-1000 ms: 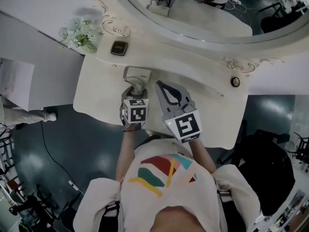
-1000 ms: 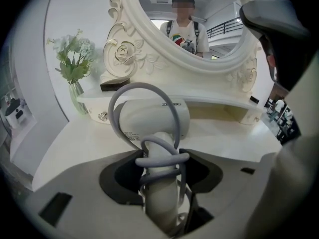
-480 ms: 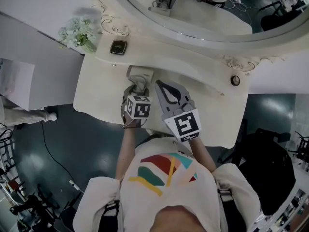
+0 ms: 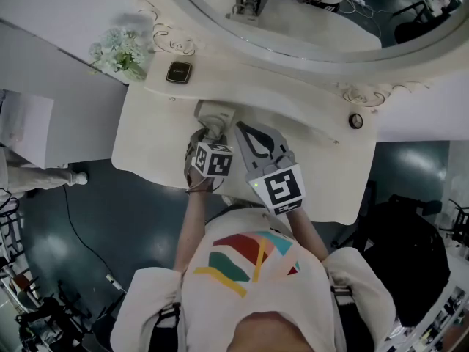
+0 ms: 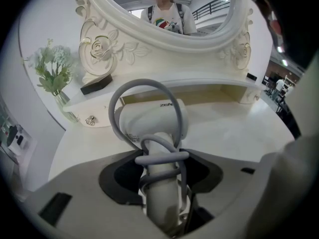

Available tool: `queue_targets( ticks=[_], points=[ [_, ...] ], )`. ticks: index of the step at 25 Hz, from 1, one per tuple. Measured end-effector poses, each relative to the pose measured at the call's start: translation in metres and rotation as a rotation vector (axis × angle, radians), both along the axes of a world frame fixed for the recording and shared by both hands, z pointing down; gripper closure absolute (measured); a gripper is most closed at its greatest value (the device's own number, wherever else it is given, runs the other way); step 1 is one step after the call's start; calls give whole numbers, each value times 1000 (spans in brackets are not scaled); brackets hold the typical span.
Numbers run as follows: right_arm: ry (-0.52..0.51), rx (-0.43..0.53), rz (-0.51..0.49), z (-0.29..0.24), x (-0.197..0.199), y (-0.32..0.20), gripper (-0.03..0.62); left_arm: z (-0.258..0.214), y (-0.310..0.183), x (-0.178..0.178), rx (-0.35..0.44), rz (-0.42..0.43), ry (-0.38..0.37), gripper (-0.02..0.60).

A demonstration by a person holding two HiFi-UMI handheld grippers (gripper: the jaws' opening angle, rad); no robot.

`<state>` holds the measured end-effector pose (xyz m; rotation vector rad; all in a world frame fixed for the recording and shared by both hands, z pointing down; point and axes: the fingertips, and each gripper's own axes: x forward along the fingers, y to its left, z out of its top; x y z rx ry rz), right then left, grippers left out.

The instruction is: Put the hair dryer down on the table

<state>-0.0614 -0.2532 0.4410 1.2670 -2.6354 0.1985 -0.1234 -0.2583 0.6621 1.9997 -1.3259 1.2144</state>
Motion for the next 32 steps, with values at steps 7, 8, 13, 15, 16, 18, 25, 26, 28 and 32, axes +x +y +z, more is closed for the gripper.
queue_targets(
  ticks=[7, 8, 13, 15, 16, 18, 25, 26, 28, 32],
  points=[
    [-9, 2, 0, -1, 1, 2, 594, 3, -1, 4, 21, 51, -31, 359],
    [-10, 3, -1, -1, 1, 3, 594, 4, -1, 5, 29, 64, -39, 357],
    [-8, 10, -1, -4, 3, 7, 594, 4, -1, 7, 44, 84, -50, 353],
    [-8, 10, 3, -5, 5, 9, 594, 4, -1, 7, 41, 71, -40, 353],
    [-8, 10, 6, -5, 6, 9, 594, 4, -1, 7, 37, 64, -36, 353],
    [-8, 9, 10, -5, 8, 10, 594, 3, -2, 8, 29, 53, -20, 349],
    [-11, 13, 10, -7, 9, 11, 594, -12, -15, 12, 85, 6, 64, 301],
    [-11, 14, 8, -7, 9, 11, 594, -15, -15, 13, 93, 7, 63, 301],
    [-10, 15, 3, -8, 7, 12, 594, -21, -15, 14, 108, 3, 76, 301],
    [-12, 17, -7, -10, 4, 14, 594, -48, -23, 15, 159, -50, 178, 301]
  ],
)
